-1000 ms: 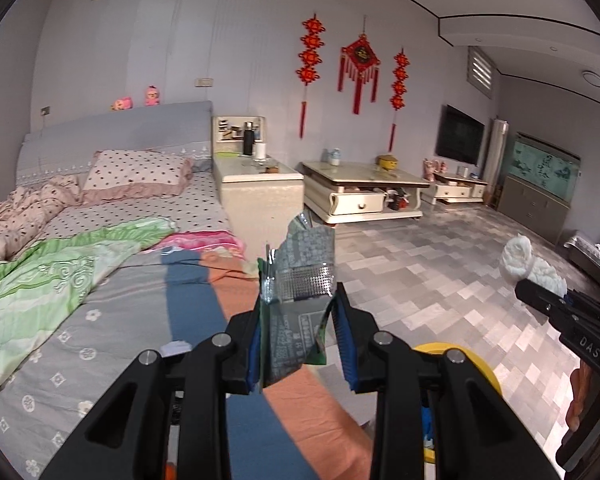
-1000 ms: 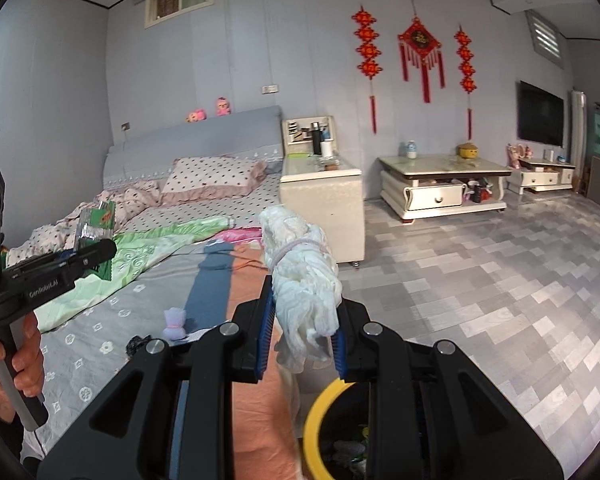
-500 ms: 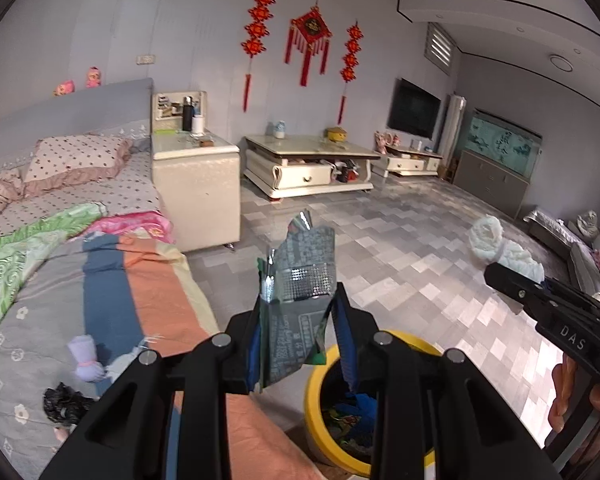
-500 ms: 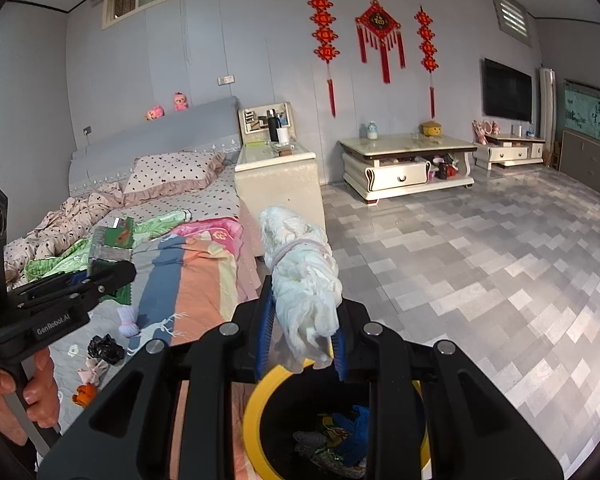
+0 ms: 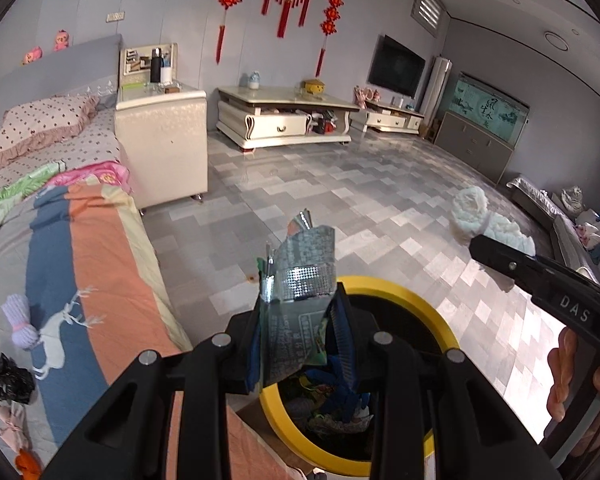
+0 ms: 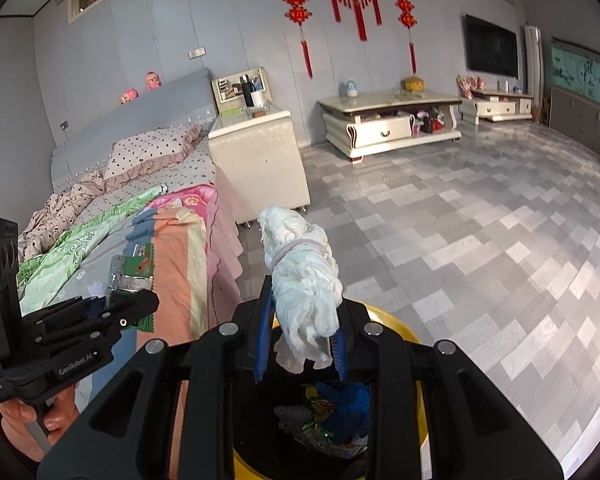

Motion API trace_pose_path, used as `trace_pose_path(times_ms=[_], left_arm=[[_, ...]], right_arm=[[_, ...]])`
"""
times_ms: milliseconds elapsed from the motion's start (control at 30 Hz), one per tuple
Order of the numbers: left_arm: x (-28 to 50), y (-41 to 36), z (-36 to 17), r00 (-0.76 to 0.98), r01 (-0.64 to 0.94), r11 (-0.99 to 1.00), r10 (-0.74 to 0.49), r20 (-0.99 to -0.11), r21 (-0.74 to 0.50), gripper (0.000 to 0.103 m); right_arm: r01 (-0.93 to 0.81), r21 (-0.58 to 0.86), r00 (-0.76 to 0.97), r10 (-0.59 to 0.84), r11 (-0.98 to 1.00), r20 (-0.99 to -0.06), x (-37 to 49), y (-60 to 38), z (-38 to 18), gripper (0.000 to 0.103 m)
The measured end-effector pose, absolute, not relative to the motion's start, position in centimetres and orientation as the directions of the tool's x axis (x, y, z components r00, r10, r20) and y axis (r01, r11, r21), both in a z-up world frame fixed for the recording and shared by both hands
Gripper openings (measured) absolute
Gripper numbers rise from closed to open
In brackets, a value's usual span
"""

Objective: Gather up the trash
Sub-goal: 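Carry the snack packet and white bundle in both tools over the bin, then open both tools to drop the packet and white bundle into the bin, then move both tools back over the remaining trash on the bed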

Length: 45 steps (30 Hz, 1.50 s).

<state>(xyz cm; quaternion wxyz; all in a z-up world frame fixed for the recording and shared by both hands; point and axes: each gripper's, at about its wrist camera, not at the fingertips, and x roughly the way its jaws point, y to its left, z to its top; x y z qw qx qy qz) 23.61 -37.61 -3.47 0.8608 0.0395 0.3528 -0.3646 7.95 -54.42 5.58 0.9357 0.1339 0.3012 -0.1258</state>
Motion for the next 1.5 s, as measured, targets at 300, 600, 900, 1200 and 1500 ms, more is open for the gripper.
trace_pose_path(times_ms=[300, 600, 900, 1200, 1500], left_arm=[[22.6, -40.2, -8.3, 0.403, 0.686, 0.698, -0.599, -0.692, -0.205, 0.030], [22.7, -40.1, -8.8, 0.373, 0.692, 0.683, -0.615, -0.695, -0.234, 0.038], [22.5, -38.9, -8.7, 0.367, 0.676, 0.693, -0.612, -0.700, -0.252, 0.054], [22.7, -36.2, -7.7, 0.412, 0.640, 0.723, -0.609, -0.678, -0.260, 0.077], [22.7, -30.0, -6.7, 0.494, 0.572, 0.782, -0.569, -0.658, -0.247, 0.085]], right_arm=[[0.352, 0.215, 0.732, -0.124, 0.911, -0.670, 8.4, -56.3, -0.1, 0.024], [0.357, 0.236, 0.729, -0.111, 0.904, -0.675, 8.3, -57.2, -1.3, 0.027], [0.388, 0.247, 0.730, -0.133, 0.888, -0.671, 7.1, -56.7, -0.5, 0.046], [0.402, 0.236, 0.741, -0.163, 0.885, -0.652, 5.9, -55.7, 1.4, 0.051], [0.343, 0.213, 0.754, -0.133, 0.915, -0.643, 6.5, -52.0, 2.8, 0.057]])
